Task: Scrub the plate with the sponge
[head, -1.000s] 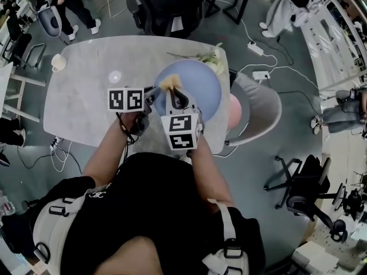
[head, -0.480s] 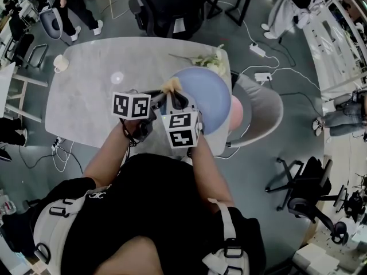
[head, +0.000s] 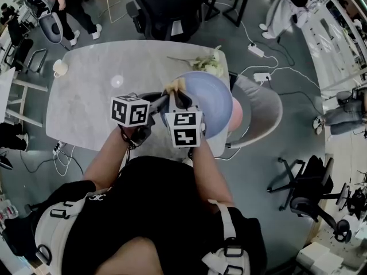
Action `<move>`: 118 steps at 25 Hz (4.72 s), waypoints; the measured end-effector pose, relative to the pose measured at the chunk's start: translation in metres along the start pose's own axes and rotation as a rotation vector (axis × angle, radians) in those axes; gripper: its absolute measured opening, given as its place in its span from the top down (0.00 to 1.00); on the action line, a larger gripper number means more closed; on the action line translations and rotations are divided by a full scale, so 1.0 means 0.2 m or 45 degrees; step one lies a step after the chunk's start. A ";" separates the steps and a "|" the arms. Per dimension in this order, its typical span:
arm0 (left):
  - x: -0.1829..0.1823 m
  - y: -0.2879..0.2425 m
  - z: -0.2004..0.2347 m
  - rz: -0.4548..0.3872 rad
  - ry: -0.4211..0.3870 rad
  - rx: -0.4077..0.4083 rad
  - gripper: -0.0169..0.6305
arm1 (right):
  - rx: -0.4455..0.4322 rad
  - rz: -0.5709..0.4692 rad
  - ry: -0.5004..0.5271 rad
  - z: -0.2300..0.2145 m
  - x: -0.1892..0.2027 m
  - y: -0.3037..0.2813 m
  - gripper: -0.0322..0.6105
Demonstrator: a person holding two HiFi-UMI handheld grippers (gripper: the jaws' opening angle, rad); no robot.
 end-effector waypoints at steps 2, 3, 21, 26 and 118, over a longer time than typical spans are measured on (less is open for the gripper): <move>-0.01 -0.01 -0.01 -0.006 -0.022 0.007 0.94 | 0.010 -0.011 -0.006 -0.02 -0.01 0.00 0.90; -0.01 -0.01 -0.01 -0.006 -0.034 0.009 0.94 | 0.019 -0.017 -0.011 -0.04 -0.02 0.01 0.90; -0.05 0.03 -0.04 -0.008 -0.180 0.063 0.92 | 0.189 -0.096 -0.176 -0.27 -0.07 0.09 0.90; -0.06 0.04 -0.03 -0.019 -0.144 0.098 0.91 | 0.229 -0.110 -0.194 -0.32 -0.08 0.10 0.90; 0.00 0.01 -0.02 -0.071 -0.035 0.040 0.87 | 0.111 0.071 -0.526 -0.34 -0.01 0.00 0.90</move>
Point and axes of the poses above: the fingertips, and each gripper's own axes: y backward along the fingers, z to its left, x out of its underside, the point moved 9 cm from there along y, backward along the fingers, and after that the axes turned 7 degrees about -y, right-handed, at the moved point
